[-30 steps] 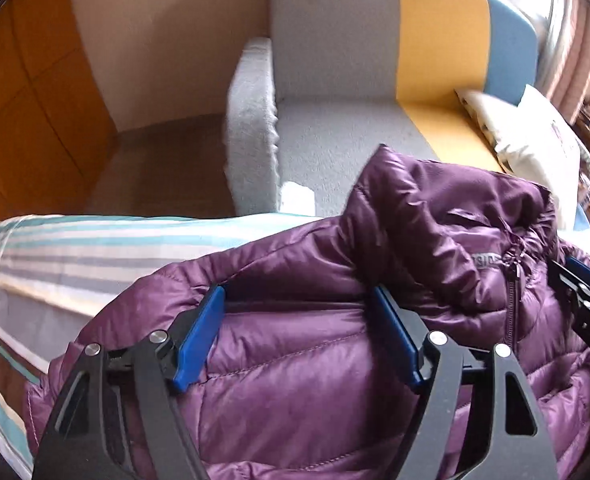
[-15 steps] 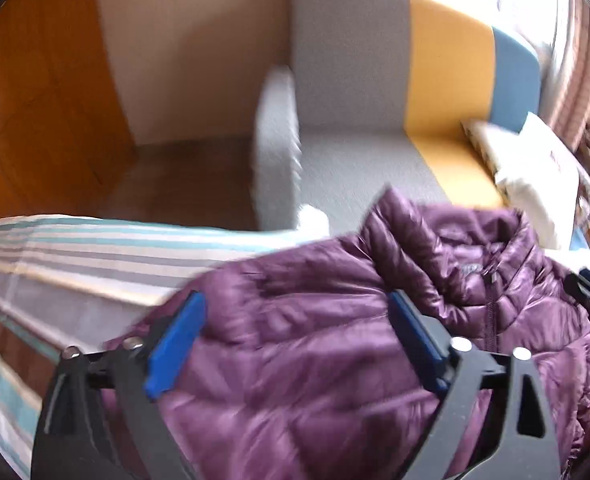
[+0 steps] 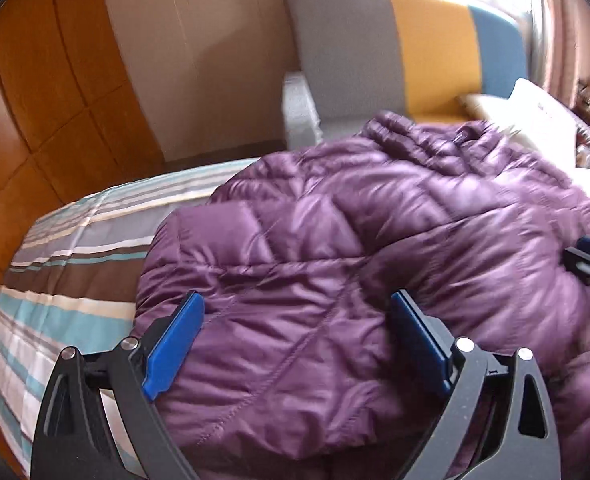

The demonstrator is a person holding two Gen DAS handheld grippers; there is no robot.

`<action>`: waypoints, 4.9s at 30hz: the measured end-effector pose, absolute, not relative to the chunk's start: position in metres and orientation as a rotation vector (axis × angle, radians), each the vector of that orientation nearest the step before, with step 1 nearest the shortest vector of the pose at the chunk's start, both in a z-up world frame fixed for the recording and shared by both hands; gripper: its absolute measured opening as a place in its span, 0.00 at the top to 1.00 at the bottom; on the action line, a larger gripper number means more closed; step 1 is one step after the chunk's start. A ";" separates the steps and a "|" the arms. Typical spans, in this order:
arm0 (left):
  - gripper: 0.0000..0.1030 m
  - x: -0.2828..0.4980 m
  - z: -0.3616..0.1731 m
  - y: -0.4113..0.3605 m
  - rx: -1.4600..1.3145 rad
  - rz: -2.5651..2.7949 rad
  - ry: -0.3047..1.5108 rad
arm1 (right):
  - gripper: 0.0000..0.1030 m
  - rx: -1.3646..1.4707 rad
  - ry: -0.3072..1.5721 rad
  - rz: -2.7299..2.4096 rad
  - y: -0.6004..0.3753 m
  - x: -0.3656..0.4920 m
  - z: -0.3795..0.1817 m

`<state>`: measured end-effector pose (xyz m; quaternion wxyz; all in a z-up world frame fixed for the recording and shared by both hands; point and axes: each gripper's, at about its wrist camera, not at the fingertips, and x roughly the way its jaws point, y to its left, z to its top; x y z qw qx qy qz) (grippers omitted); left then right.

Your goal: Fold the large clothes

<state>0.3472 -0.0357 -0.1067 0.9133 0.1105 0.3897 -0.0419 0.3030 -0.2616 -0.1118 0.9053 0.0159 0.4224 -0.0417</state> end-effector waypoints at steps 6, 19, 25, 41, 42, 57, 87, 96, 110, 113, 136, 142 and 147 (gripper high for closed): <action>0.05 0.358 -0.122 -0.025 0.179 -0.109 0.838 | 0.59 0.043 0.858 -0.107 -0.267 0.299 -0.130; 0.02 0.300 -0.090 -0.026 0.145 -0.125 0.849 | 0.26 -0.013 0.870 -0.058 -0.254 0.243 -0.086; 0.02 0.253 -0.078 -0.018 0.114 -0.187 0.841 | 0.26 0.062 0.878 -0.014 -0.260 0.187 -0.078; 0.02 0.145 -0.088 0.090 0.095 -0.155 0.836 | 0.26 0.084 0.870 -0.043 -0.306 0.035 -0.060; 0.02 0.141 -0.090 0.094 0.090 -0.157 0.843 | 0.26 0.088 0.874 -0.048 -0.309 0.028 -0.061; 0.22 0.088 -0.129 0.110 0.044 -0.318 0.967 | 0.37 0.284 1.027 -0.043 -0.344 -0.053 -0.111; 0.92 0.078 -0.051 0.093 0.007 -0.383 0.729 | 0.96 0.177 0.756 0.085 -0.303 -0.031 -0.048; 0.92 0.124 -0.011 0.082 -0.061 -0.383 0.643 | 0.96 0.200 0.665 0.036 -0.322 0.002 -0.026; 0.92 0.223 -0.011 0.059 -0.113 -0.314 0.673 | 0.96 0.347 0.647 -0.026 -0.370 0.103 -0.019; 0.92 0.246 -0.020 0.052 -0.114 -0.301 0.701 | 0.96 0.372 0.670 -0.041 -0.377 0.131 -0.028; 0.09 0.340 -0.038 0.093 -0.383 -0.116 0.710 | 0.34 0.648 0.609 -0.125 -0.446 0.191 -0.074; 0.09 0.323 -0.058 0.080 -0.260 -0.214 0.737 | 0.34 0.501 0.653 -0.050 -0.423 0.182 -0.069; 0.14 0.317 -0.079 0.062 -0.148 -0.249 0.803 | 0.34 0.438 0.718 -0.045 -0.403 0.172 -0.085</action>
